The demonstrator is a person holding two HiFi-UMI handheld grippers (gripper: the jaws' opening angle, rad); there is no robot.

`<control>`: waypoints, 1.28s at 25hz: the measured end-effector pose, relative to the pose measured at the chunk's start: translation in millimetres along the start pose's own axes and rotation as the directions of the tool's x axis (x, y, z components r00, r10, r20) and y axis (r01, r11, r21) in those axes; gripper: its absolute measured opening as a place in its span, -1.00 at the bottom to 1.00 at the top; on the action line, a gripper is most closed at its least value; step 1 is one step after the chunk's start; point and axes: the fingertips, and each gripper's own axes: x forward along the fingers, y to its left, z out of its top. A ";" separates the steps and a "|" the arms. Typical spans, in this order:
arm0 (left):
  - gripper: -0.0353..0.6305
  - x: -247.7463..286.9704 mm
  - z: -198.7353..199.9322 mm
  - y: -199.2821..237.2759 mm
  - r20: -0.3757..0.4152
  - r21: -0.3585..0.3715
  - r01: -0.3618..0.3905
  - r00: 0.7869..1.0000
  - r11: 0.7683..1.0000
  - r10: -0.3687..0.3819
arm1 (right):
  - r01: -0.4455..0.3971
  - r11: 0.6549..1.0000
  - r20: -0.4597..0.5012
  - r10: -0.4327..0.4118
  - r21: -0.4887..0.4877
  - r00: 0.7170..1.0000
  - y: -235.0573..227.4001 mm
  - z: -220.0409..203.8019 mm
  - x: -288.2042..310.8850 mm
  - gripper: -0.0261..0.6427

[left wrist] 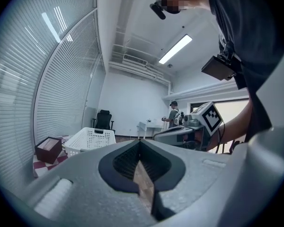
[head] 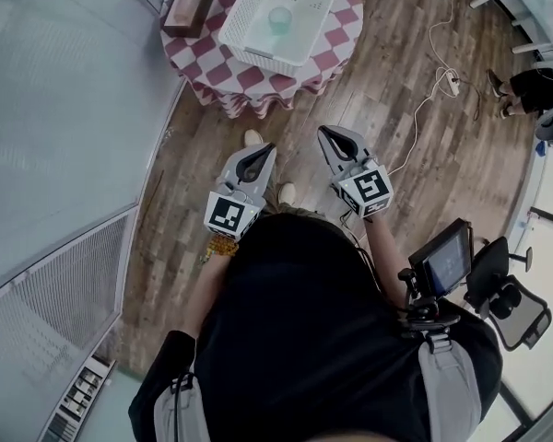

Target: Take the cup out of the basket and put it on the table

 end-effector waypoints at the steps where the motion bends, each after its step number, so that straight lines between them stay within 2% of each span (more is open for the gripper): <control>1: -0.88 9.0 1.0 11.8 0.009 -0.004 0.006 1.000 1.000 -0.006 | 0.006 1.000 -0.002 -0.006 -0.006 1.000 -7.2 6.1 11.7 -0.89; 8: -0.88 57.4 19.5 108.0 0.013 0.000 0.096 0.995 0.995 -0.096 | -0.017 0.998 -0.015 0.016 -0.066 1.000 -44.4 66.2 99.4 -0.89; 12: -0.88 60.4 39.8 155.5 0.036 0.009 0.098 0.995 0.995 -0.098 | -0.026 0.988 -0.061 0.017 -0.151 0.998 -67.2 95.1 138.9 -0.88; 16: -0.88 65.1 34.1 206.2 0.019 0.010 0.086 0.996 0.996 -0.086 | -0.062 0.961 -0.159 0.019 -0.269 0.987 -104.5 102.5 198.9 -0.88; 19: -0.88 57.1 27.4 227.6 -0.008 0.003 0.057 0.998 0.998 -0.057 | -0.149 0.918 -0.281 0.043 -0.368 0.959 -128.7 94.2 239.8 -0.88; 21: -0.88 49.6 26.2 237.2 -0.021 0.009 0.025 0.999 1.000 -0.025 | -0.255 0.892 -0.381 0.103 -0.373 0.919 -142.4 83.2 266.3 -0.88; 24: -0.88 37.8 20.0 252.7 -0.049 0.011 -0.041 0.998 0.999 0.041 | -0.397 0.850 -0.531 0.172 -0.347 0.830 -165.4 56.4 303.8 -0.87; 27: -0.88 22.2 11.0 269.1 -0.057 -0.014 -0.118 0.992 0.993 0.117 | -0.495 0.799 -0.657 0.174 -0.341 0.733 -178.3 22.8 330.4 -0.81; 29: -0.88 3.2 3.8 275.4 -0.059 -0.037 -0.180 0.982 0.983 0.177 | -0.564 0.756 -0.725 0.178 -0.332 0.665 -168.1 -2.2 343.9 -0.56; 32: -0.88 -13.5 1.2 281.3 -0.053 -0.089 -0.272 0.962 0.958 0.268 | -0.647 0.685 -0.802 0.154 -0.334 0.577 -162.9 -29.5 361.3 -0.56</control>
